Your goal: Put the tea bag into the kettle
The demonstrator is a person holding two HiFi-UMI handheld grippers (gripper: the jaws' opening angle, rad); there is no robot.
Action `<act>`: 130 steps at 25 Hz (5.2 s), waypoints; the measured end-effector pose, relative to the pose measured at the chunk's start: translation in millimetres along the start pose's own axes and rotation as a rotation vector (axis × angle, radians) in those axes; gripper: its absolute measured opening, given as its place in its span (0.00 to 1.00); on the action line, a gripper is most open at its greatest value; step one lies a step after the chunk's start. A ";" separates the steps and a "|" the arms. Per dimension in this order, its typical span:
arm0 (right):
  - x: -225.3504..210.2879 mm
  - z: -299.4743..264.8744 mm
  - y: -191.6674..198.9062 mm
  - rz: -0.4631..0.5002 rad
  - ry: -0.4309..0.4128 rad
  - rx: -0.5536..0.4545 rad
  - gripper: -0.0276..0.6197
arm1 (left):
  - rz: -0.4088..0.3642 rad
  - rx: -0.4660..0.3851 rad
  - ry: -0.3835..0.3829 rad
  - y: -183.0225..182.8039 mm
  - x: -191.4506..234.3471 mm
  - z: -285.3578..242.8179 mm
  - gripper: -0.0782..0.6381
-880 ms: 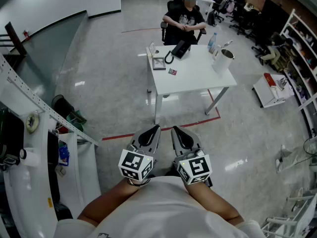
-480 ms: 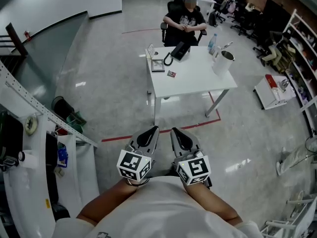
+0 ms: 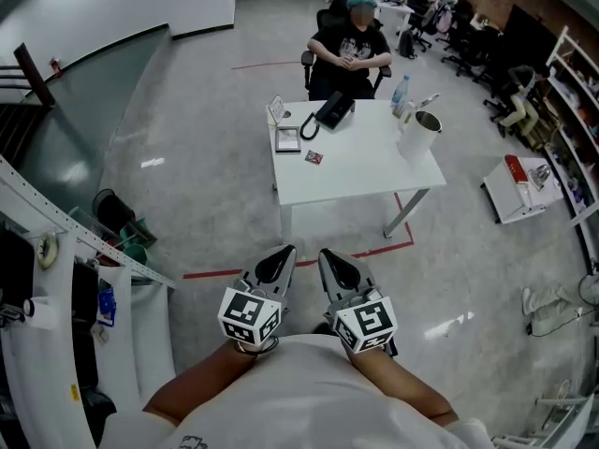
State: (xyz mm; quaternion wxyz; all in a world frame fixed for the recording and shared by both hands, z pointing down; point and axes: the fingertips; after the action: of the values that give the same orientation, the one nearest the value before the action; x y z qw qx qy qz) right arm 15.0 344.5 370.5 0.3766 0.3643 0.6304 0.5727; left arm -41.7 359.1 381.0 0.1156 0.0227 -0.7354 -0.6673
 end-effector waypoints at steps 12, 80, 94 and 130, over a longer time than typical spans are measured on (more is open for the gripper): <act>-107.8 -3.5 -3.4 -0.040 -0.058 0.027 0.06 | 0.027 0.032 -0.043 1.7 -23.1 -108.2 0.12; -334.7 -409.8 127.4 -0.164 -0.050 0.386 0.08 | 0.209 0.302 -0.034 94.6 315.0 -434.1 0.12; -367.0 -448.1 273.3 -0.146 -0.104 0.632 0.26 | 0.325 0.442 -0.129 218.9 346.2 -466.0 0.12; -326.0 -452.7 321.1 -0.014 -0.083 0.743 0.09 | 0.398 0.413 -0.192 230.0 355.9 -420.7 0.12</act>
State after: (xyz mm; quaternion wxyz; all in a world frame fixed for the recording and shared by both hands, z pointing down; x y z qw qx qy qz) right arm -233.0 -123.3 736.5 0.2481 0.4948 0.7818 0.2871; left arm -275.6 -93.5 692.5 0.1672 -0.1621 -0.8532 -0.4668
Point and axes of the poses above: the fingertips, and each gripper's own axes: z backward along the fingers, x to its left, y out of its underside
